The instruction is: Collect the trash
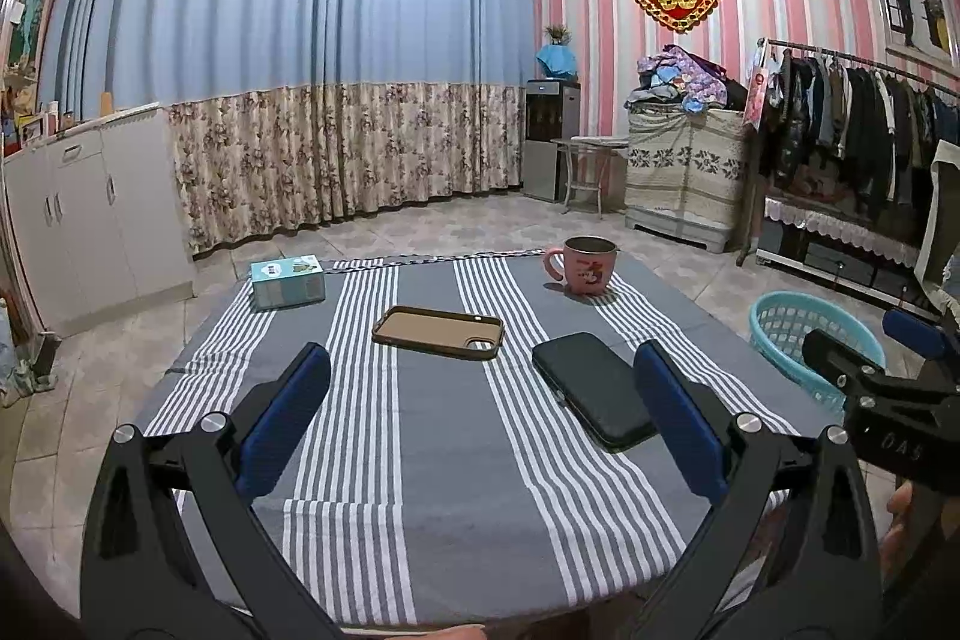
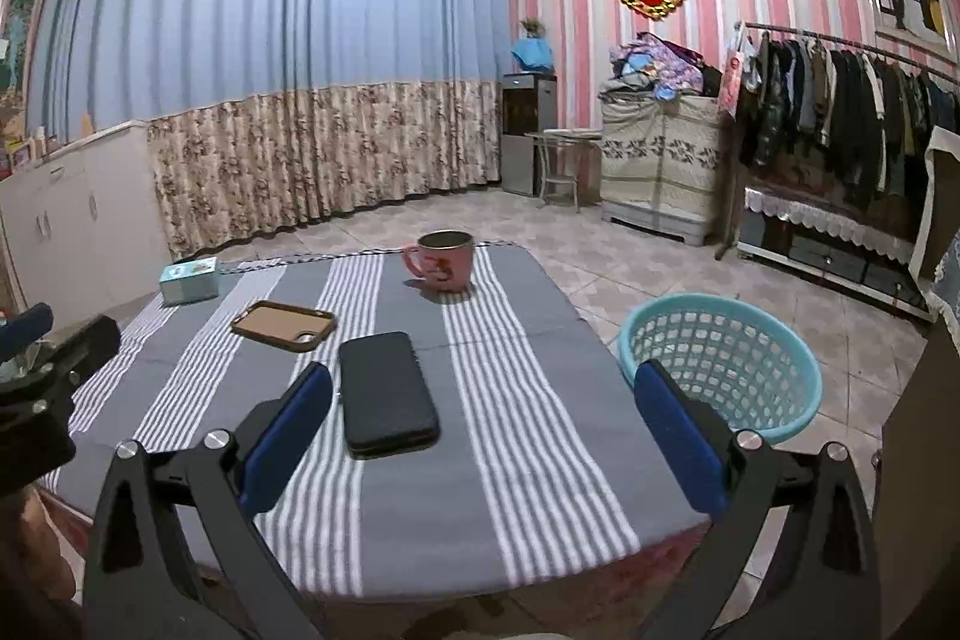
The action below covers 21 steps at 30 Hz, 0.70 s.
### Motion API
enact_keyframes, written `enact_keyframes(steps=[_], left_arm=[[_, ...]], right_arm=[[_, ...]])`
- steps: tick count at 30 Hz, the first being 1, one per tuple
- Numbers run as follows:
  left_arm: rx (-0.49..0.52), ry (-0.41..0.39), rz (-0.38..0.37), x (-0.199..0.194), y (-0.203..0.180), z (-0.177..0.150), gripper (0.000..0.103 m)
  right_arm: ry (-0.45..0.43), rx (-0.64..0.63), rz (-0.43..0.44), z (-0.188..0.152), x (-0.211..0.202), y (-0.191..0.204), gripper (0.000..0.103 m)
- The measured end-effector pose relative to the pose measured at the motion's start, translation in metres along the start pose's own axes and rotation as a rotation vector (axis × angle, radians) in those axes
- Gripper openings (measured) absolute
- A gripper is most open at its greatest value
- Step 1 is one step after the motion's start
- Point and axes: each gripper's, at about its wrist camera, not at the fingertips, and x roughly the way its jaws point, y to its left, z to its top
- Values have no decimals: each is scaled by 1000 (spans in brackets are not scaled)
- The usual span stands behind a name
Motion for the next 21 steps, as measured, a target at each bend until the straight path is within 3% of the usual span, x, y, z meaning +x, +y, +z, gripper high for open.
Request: enact_keyframes(steps=[11, 21], left_arm=[[-25, -1, 5, 0, 15, -6, 98], [-31, -12, -13, -3, 16, -7, 98]], right_arm=[[6, -14, 35, -11, -1, 16, 98], [-4, 0, 13, -14, -2, 17, 98]])
